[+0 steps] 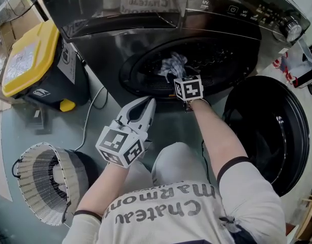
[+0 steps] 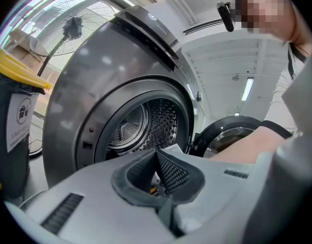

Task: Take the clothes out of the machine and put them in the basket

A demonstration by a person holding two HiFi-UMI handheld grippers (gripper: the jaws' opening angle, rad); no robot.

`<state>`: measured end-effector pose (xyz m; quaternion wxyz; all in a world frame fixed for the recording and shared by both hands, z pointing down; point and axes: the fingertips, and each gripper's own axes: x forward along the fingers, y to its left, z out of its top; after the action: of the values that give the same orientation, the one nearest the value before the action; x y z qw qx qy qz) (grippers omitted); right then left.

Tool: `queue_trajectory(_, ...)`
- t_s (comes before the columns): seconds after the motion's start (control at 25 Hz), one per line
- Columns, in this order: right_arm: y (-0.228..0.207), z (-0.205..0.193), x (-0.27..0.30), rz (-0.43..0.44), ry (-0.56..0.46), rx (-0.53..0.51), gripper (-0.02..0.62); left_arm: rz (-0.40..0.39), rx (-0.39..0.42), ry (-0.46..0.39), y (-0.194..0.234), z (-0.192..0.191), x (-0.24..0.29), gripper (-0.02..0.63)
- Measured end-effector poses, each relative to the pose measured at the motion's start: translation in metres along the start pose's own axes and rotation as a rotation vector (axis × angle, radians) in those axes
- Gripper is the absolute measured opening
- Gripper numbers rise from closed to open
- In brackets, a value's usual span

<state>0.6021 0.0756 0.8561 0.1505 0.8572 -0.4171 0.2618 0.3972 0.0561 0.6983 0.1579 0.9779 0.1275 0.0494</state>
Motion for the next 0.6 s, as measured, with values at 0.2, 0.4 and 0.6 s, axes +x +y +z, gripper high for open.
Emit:
queue_trajectory(0.2,-0.001,0.000,0.000,-0.017,0.002,-0.012,0.305,0.011,-0.042,0.003,0.001,-0.008,0.000,0.008)
queue_trajectory(0.4,-0.002,0.000,0.000,-0.014,0.005,-0.025,0.250,-0.013,-0.050,0.010,-0.005,-0.010,0.004,0.008)
queue_trajectory(0.6,-0.005,-0.001,-0.001,-0.010,0.012,-0.043,0.181,0.000,-0.054,-0.001,-0.002,-0.011,0.004,0.008)
